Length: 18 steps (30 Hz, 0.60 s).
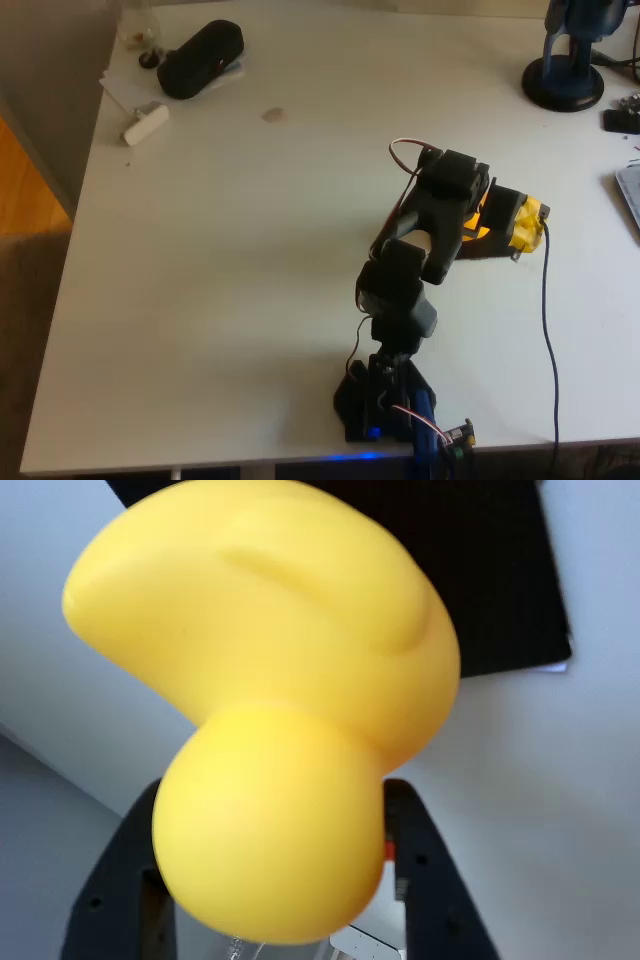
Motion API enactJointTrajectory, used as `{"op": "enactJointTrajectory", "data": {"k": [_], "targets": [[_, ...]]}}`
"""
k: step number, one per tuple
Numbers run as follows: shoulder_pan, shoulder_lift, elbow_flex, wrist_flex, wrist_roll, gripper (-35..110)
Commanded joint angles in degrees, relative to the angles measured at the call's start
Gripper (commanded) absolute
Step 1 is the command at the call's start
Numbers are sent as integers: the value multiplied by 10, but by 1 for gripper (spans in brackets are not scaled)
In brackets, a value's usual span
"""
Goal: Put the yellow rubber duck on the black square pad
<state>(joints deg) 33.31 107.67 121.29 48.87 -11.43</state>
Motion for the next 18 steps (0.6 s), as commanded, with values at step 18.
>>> {"op": "enactJointTrajectory", "data": {"k": [18], "targets": [[44,13,-25,9,-4,28]]}}
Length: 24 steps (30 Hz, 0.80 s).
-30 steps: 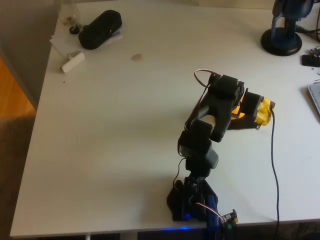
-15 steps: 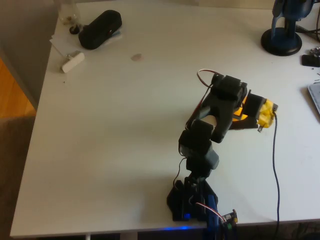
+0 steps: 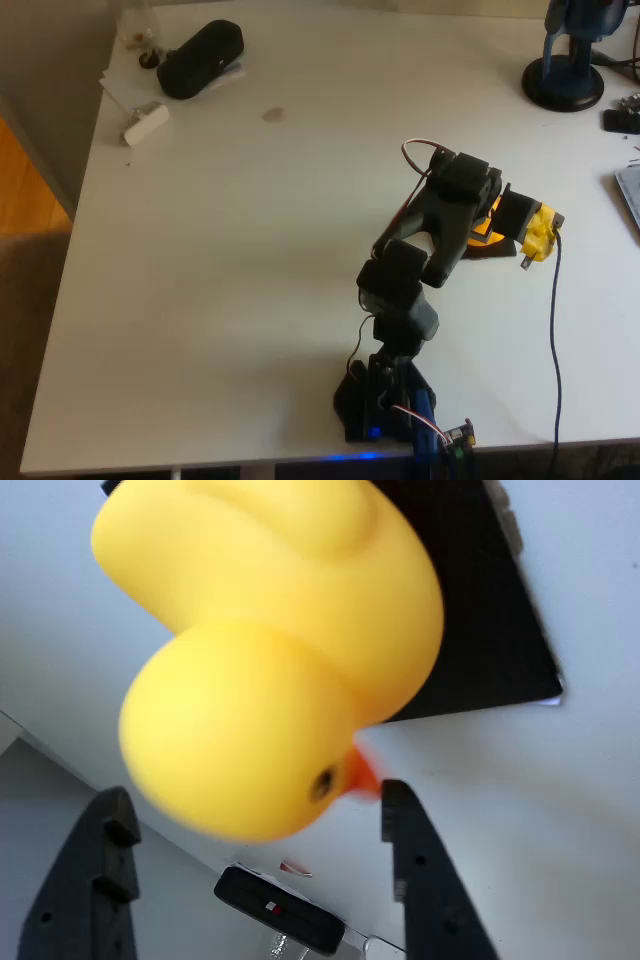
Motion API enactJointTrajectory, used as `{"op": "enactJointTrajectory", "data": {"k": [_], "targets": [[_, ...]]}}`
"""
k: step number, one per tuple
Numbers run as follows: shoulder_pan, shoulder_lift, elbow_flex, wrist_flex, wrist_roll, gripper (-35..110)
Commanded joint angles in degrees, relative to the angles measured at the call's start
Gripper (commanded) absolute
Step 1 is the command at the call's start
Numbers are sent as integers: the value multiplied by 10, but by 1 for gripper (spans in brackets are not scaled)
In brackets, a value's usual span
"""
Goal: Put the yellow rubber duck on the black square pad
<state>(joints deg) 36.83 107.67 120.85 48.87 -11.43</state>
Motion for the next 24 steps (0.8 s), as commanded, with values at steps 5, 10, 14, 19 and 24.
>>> {"op": "enactJointTrajectory", "data": {"k": [5,10,14,19,24], "targets": [[-4,43,-13,10,-2,28],[-31,80,-14,56,0,28],[-31,112,-14,97,1,28],[-31,133,-12,125,1,28],[-39,180,-12,169,-1,28]]}}
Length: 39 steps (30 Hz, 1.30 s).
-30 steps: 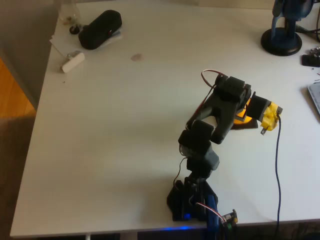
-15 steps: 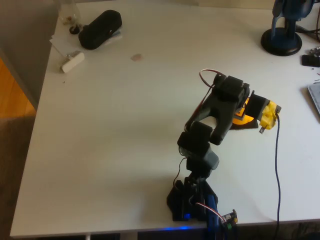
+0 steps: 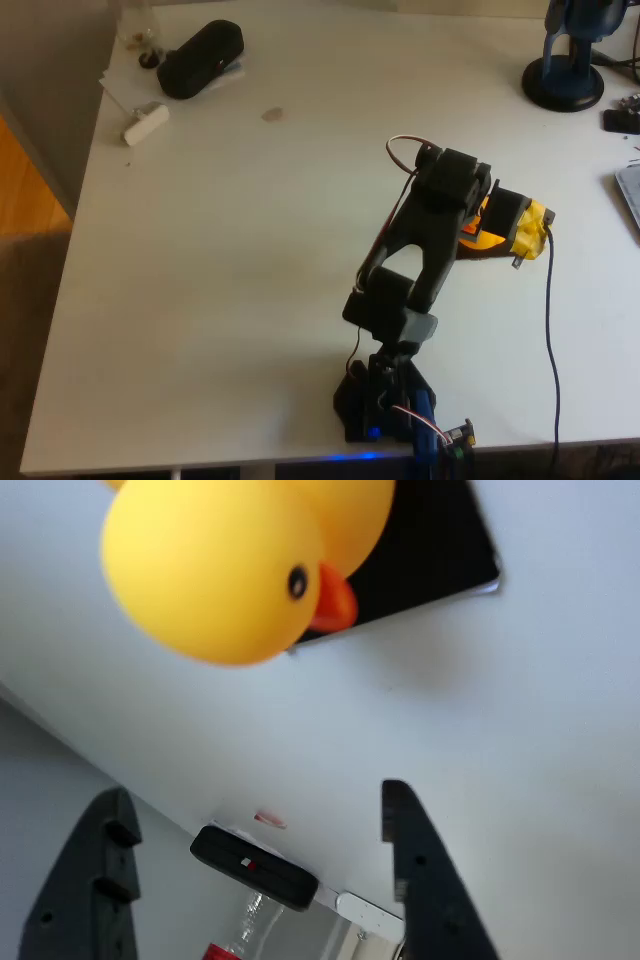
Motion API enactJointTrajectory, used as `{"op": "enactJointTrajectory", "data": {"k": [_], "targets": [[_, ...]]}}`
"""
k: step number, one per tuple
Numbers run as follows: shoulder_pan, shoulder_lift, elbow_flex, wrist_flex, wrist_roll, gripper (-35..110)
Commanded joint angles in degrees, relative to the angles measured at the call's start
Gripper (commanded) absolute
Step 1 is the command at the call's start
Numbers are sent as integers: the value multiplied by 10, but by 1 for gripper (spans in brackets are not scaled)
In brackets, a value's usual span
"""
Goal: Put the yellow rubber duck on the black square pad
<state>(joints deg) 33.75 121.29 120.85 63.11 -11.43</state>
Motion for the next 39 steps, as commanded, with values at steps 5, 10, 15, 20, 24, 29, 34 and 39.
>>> {"op": "enactJointTrajectory", "data": {"k": [5,10,15,20,24,29,34,39], "targets": [[-91,119,-11,73,0,28],[-152,185,-11,93,1,28],[-179,237,-11,89,1,28],[-249,269,-4,92,1,28],[-303,317,69,85,2,28],[-309,427,187,40,2,28],[-309,519,320,-9,42,23],[-309,584,378,-25,96,15]]}}
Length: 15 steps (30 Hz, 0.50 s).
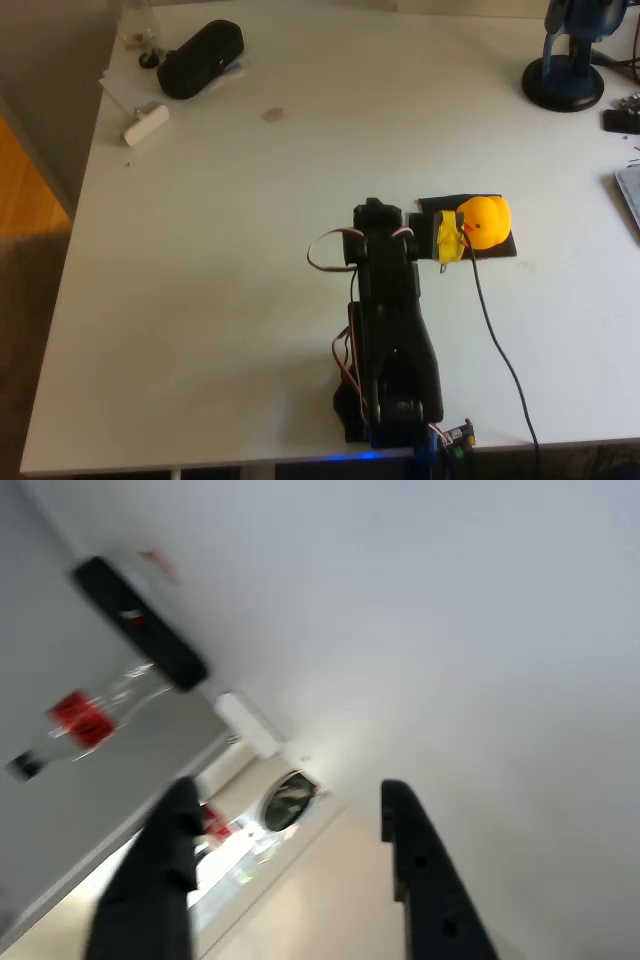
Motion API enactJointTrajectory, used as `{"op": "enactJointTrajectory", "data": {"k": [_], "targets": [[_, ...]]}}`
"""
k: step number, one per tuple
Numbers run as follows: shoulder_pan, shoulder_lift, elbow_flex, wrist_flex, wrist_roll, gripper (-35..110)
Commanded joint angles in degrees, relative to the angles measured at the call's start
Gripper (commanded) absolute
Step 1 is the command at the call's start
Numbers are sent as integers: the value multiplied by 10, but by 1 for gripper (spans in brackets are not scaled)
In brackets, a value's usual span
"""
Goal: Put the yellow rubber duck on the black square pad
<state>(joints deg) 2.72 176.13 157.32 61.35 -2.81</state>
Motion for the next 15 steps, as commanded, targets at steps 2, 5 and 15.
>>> {"op": "enactJointTrajectory", "data": {"k": [2,5,15], "targets": [[2,47,20,-7,11,14],[2,51,45,-7,11,13],[1,100,104,-7,3,13]]}}
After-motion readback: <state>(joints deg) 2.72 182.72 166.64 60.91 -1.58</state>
